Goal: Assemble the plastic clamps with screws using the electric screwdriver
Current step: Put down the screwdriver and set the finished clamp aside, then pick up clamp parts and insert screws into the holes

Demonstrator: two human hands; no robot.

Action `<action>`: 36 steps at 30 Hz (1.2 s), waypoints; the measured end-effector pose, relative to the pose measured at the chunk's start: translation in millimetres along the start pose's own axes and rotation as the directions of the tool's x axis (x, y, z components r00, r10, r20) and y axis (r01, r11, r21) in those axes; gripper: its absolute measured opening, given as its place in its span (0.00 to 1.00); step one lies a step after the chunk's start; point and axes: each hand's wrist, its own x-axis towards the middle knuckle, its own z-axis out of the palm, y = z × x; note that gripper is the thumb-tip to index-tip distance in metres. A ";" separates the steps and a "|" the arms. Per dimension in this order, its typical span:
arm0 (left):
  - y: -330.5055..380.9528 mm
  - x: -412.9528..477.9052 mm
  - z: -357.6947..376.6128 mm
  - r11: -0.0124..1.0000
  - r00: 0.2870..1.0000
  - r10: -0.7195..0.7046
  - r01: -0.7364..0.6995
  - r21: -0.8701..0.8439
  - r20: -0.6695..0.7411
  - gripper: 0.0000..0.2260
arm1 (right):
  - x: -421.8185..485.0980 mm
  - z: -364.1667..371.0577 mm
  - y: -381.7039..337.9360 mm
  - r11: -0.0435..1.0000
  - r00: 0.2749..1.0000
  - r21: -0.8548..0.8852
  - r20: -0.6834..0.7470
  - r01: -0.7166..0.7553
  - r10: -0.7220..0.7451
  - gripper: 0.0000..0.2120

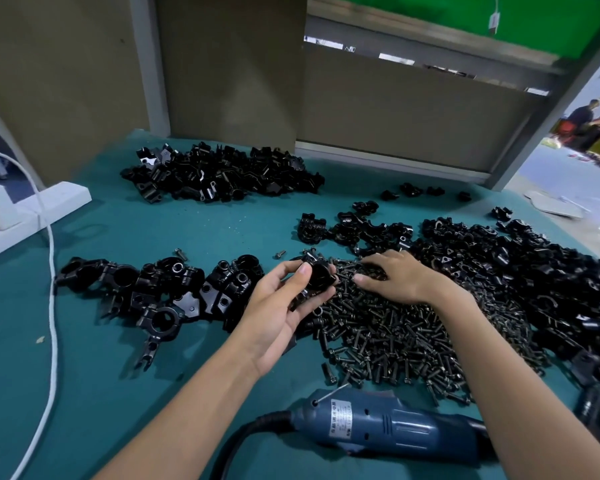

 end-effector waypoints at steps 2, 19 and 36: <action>-0.3 -0.2 0.4 1.000 1.000 0.002 -0.002 -0.011 0.000 0.20 | -5.5 5.7 1.1 0.999 0.999 -0.034 -0.041 0.003 -0.004 0.39; -0.4 -0.1 0.7 1.000 1.000 -0.003 0.003 -0.003 0.015 0.17 | 30.0 -8.2 -32.6 0.993 0.973 0.102 -0.226 0.062 -0.038 0.06; -0.4 0.3 -1.4 1.000 1.000 -0.010 0.011 0.005 -0.001 0.17 | -4.9 -16.9 -22.8 0.872 0.937 0.458 -0.349 0.170 0.001 0.07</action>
